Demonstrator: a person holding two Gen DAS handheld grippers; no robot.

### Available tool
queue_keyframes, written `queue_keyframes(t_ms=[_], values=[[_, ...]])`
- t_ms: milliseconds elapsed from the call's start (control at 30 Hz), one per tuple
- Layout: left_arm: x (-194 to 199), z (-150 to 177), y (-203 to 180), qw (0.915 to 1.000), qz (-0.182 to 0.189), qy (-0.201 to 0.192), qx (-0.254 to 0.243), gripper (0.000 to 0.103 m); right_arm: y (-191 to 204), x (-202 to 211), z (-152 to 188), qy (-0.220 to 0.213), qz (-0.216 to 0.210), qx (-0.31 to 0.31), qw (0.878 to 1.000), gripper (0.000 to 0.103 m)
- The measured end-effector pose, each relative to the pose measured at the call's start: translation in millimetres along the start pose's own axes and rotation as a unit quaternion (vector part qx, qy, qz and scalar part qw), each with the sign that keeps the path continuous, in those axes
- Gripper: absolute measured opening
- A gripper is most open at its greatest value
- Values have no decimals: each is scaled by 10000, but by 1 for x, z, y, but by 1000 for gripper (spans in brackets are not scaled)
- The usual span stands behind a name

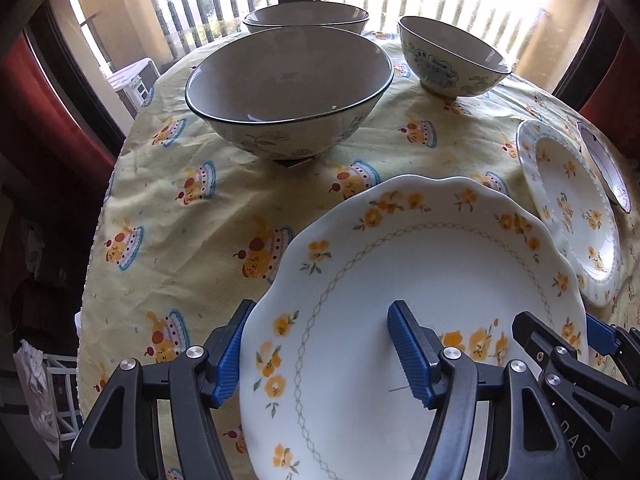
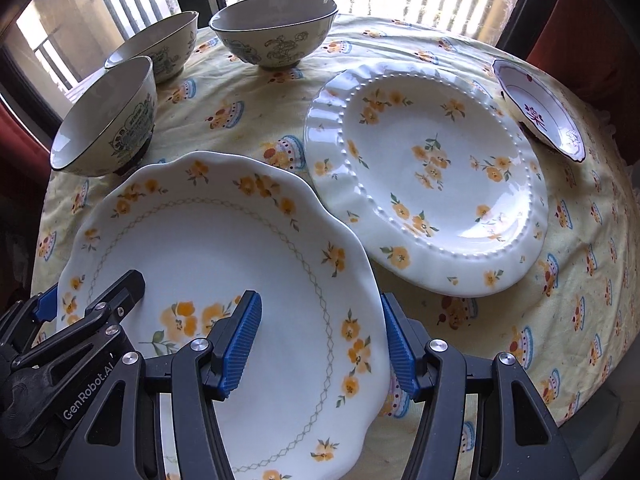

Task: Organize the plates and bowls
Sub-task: 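Lower the flat plate onto the tablecloth and open both grippers, then move both grippers to the dotted-rim deep plate and grasp its rim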

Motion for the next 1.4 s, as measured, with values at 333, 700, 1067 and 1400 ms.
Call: queue_keyframes(t_ms=[333, 700, 1067, 1400], values=[[-6, -5, 8, 9999, 21, -62, 121, 71, 12, -12, 3, 129, 147, 28, 9998, 64], [2, 11, 3, 9997, -181, 128, 51, 81, 6, 0, -1, -15, -19, -87, 10000, 67], [44, 1, -15, 9997, -180, -141, -129, 97, -22, 41, -15, -315, -278, -400, 9983, 86], [52, -18, -75, 9986, -88, -492, -168, 93, -63, 54, -34, -706, -399, -222, 9965, 86]])
Point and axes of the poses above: each gripper's, at about its wrist camera, not at the fingertips, and x roughly against the way its jaws point, y to its left, z to its underside, the point moved 5 cm from there along -x, roughly the way its jaws point, and after that the axes turned 7 degrees about z, right-handed, at the moved point
